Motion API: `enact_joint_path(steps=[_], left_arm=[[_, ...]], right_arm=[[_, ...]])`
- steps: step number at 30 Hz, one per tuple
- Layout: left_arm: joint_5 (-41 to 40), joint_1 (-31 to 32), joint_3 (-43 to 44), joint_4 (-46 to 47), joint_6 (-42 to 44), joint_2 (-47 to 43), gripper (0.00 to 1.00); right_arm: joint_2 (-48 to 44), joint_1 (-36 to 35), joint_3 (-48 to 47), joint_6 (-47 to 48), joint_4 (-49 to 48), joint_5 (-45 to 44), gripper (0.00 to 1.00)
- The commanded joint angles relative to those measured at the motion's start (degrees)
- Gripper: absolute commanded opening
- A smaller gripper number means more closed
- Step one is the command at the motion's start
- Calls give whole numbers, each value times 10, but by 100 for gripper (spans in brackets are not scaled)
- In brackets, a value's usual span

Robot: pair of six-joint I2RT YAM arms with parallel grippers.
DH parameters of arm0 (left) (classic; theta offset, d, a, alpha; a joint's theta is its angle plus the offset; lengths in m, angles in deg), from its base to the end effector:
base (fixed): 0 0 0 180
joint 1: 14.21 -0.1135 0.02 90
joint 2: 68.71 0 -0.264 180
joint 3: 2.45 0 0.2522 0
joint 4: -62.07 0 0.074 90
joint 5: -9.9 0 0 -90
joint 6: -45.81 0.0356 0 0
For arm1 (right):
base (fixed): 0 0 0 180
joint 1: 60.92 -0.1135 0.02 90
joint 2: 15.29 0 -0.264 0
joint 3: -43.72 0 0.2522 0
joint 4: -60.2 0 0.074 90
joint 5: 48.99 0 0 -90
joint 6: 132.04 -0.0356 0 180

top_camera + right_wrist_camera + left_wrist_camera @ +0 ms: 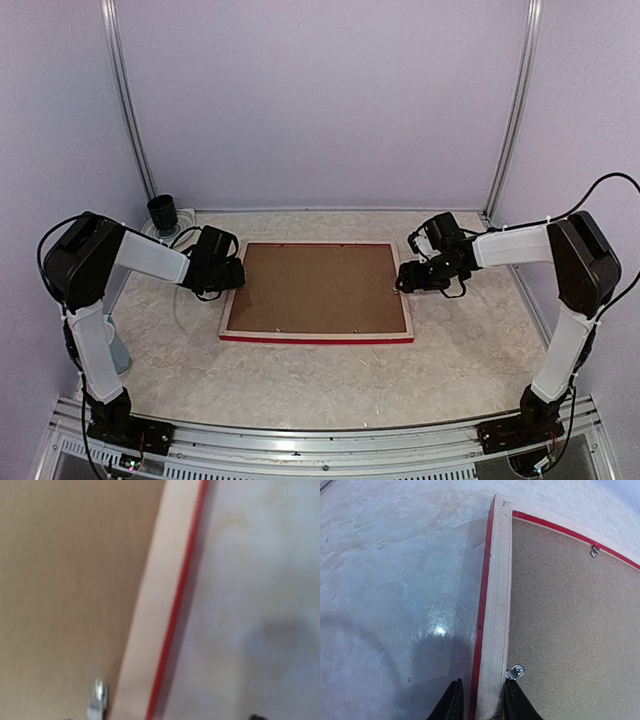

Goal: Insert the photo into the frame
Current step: Press the fastener onto the backboard.

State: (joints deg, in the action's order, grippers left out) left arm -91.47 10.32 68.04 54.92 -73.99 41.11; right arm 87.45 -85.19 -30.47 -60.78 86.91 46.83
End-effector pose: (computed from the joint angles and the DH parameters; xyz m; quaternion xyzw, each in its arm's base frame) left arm 0.3482 -0.1512 0.1231 -0.0792 0.9215 -0.0866 0.3702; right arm 0.3286 0.1521 0.1606 -0.0611 0.9513 0.1544 0.2596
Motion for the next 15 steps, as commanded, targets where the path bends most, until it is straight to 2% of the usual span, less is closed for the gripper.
enact_joint_path(steps=[1,7,12,15], left_arm=[[-5,-9,-19,-44,2,-8,29],[-5,-17,-12,-44,10,-20,31],[4,-18,-1,-41,21,-21,38],[14,-19,3,-35,29,-25,39]], right_arm=[[53,-4,-62,6,-7,-25,69],[111,-4,-118,5,2,-28,54],[136,-4,-139,7,8,-27,45],[147,-4,-144,8,11,-25,34]])
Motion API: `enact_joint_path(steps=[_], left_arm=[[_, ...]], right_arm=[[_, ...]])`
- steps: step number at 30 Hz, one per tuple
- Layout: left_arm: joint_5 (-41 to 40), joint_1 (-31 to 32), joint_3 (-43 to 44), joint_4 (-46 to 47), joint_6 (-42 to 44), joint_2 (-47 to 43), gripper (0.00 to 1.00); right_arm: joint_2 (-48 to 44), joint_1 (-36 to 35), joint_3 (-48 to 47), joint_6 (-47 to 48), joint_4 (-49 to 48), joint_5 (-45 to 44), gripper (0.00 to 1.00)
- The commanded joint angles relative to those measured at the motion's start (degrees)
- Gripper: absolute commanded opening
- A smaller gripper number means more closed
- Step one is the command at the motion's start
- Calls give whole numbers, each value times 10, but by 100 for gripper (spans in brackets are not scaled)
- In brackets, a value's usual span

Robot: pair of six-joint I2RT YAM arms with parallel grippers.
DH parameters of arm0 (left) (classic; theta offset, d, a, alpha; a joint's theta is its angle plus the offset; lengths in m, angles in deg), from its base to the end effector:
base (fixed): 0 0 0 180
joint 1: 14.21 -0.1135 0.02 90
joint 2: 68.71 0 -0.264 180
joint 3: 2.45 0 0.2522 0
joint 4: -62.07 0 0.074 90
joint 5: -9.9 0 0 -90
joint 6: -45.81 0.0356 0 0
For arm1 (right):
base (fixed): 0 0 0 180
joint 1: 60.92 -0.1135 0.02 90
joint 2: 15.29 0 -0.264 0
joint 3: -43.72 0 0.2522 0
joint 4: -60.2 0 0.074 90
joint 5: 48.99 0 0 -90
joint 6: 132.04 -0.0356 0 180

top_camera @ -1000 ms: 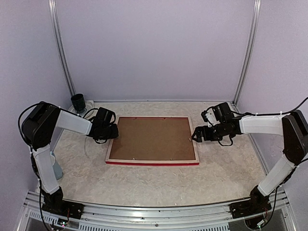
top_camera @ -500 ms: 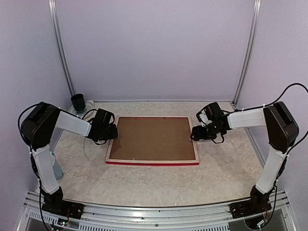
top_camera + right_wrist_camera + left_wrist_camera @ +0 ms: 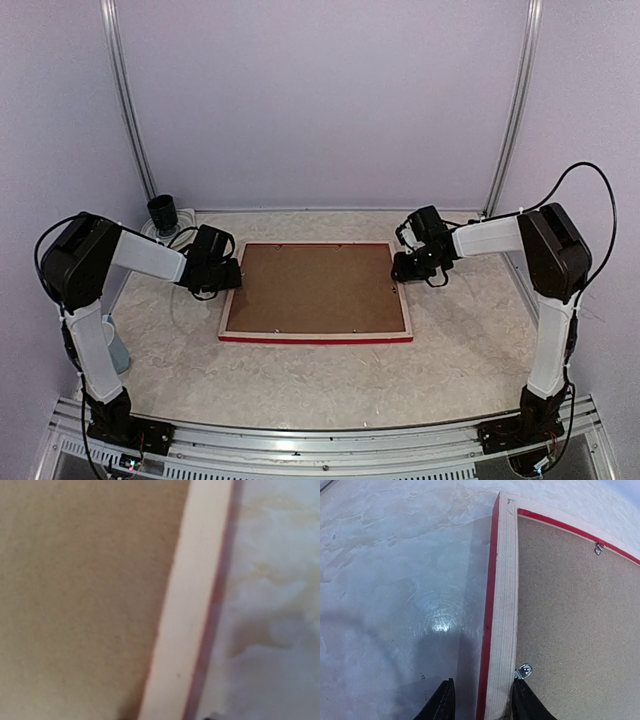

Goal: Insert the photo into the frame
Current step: Press the fastener onto the backboard.

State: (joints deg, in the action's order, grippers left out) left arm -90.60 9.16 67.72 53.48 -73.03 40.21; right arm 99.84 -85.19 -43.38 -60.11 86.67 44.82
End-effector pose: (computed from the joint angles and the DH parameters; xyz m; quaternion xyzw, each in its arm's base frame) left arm 0.3479 -0.1433 0.1252 -0.0775 0.9249 -0.0828 0.3628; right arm 0.3804 0.1741 0.1448 -0.0616 0.9499 0.1396 0.2727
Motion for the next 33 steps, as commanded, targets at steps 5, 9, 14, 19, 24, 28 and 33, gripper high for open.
enact_joint_path(steps=[5,9,14,19,24,28,33], left_arm=[[27,-8,24,-23,35,-5,41],[53,-7,40,-30,42,13,41],[43,-8,43,-42,42,15,41],[60,-5,34,-50,34,10,41],[44,9,12,-50,32,-25,43],[27,18,5,-77,32,-44,46],[-4,26,5,-98,28,-41,45]], right_arm=[[36,-4,-18,1,12,3,18],[43,-4,-22,1,13,9,7],[47,-4,-27,-1,16,9,6],[49,-4,-31,-6,22,7,6],[51,-4,-33,-9,26,5,6],[51,-4,-34,-11,27,6,6],[49,-4,-35,-12,29,8,7]])
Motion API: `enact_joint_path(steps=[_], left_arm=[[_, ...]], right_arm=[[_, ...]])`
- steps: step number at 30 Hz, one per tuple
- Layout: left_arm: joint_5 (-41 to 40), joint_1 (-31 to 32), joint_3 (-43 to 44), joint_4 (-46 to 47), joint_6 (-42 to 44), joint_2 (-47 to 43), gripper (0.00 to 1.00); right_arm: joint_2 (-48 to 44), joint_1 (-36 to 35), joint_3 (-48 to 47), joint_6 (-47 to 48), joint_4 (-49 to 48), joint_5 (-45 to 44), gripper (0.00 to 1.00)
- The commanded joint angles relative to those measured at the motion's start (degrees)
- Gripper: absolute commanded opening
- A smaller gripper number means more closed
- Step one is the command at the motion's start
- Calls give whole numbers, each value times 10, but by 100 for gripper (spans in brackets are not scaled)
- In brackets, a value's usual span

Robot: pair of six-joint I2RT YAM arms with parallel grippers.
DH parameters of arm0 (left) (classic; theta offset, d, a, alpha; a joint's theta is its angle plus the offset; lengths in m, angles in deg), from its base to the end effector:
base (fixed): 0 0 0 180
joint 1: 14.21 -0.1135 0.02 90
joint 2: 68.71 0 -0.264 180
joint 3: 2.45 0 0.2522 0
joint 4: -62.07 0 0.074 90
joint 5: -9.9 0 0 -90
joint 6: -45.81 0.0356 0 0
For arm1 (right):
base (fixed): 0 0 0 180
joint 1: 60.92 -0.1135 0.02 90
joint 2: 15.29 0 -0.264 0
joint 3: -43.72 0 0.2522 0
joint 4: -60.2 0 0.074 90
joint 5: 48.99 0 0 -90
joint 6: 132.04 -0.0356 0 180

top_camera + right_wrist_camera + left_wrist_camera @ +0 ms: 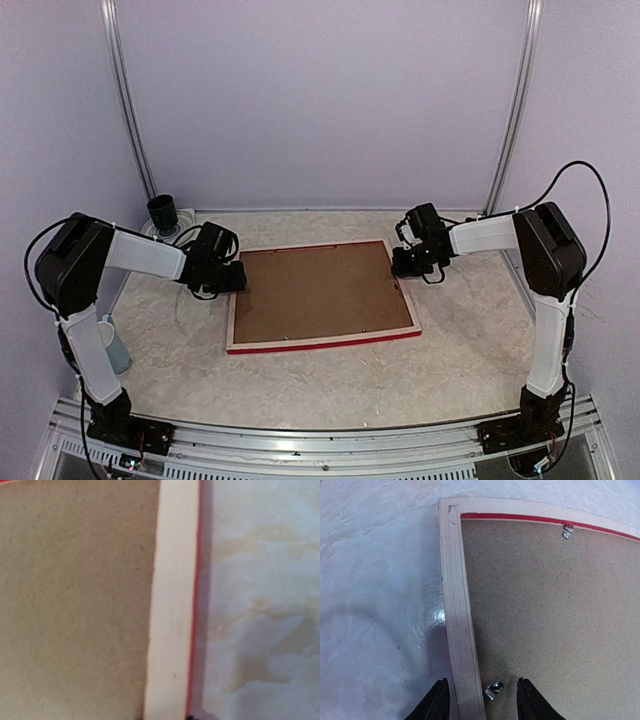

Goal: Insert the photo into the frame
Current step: Press the fastener onto the backboard.

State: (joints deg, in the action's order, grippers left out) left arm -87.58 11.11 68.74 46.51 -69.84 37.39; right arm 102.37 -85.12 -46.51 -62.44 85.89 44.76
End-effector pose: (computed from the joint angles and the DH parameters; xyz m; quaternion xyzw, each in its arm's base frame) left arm 0.3361 -0.1539 0.1385 -0.0248 0.9390 -0.0898 0.3310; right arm 0.3932 0.1793 0.1435 -0.0418 0.9473 0.1487 0.2807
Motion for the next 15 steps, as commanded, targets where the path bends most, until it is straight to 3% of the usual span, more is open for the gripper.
enact_joint_path(steps=[1,15], left_arm=[[-39,7,-6,-29,-3,-12,45],[-63,8,-1,-42,0,2,36]], right_arm=[[23,-5,-3,12,37,9,7],[27,-5,-5,13,37,9,7]])
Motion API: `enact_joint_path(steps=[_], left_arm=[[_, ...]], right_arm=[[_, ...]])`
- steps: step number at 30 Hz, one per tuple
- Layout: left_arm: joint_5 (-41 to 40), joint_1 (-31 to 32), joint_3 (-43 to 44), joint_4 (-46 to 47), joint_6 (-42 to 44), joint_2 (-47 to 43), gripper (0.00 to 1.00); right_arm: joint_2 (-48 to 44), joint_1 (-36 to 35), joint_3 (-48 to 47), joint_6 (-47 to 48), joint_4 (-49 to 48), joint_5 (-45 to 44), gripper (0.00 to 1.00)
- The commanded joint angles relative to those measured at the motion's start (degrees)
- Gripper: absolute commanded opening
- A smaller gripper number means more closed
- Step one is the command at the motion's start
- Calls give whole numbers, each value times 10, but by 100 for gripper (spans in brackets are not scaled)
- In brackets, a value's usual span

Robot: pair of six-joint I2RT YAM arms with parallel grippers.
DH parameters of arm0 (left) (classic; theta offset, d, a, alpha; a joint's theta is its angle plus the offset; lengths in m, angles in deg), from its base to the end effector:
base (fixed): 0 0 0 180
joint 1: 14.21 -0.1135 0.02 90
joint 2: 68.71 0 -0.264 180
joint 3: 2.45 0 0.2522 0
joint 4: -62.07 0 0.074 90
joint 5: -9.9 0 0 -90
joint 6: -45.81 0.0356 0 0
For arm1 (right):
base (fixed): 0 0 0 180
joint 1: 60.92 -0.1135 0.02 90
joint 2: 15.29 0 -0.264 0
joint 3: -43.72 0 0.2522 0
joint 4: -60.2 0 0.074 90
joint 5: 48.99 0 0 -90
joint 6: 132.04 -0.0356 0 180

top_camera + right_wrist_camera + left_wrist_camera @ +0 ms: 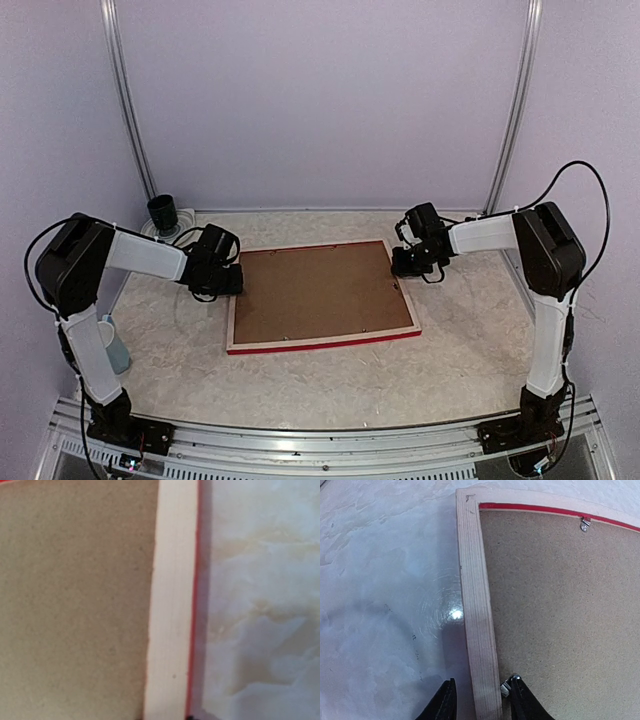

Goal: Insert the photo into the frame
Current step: Press the fastener onto the backboard.

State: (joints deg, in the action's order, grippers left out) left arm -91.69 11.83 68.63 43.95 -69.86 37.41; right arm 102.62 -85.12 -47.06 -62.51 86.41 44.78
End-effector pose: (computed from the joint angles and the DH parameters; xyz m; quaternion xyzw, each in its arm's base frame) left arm 0.3311 -0.1538 0.1352 -0.0289 0.9440 -0.0509 0.3247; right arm 0.3944 0.1798 0.1439 -0.0412 0.9479 0.1483 0.2789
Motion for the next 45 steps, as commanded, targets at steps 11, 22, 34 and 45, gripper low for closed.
enact_joint_path(steps=[11,22,34,45], left_arm=[[-26,-2,2,-18,1,21,21],[-14,-2,0,-4,1,16,31],[3,-5,6,27,-10,-12,58],[15,-4,-5,60,-7,17,59]], right_arm=[[29,-2,-6,15,39,7,7],[27,0,-22,19,52,11,9],[-15,0,-49,37,95,53,36],[-64,-3,0,68,125,40,40]])
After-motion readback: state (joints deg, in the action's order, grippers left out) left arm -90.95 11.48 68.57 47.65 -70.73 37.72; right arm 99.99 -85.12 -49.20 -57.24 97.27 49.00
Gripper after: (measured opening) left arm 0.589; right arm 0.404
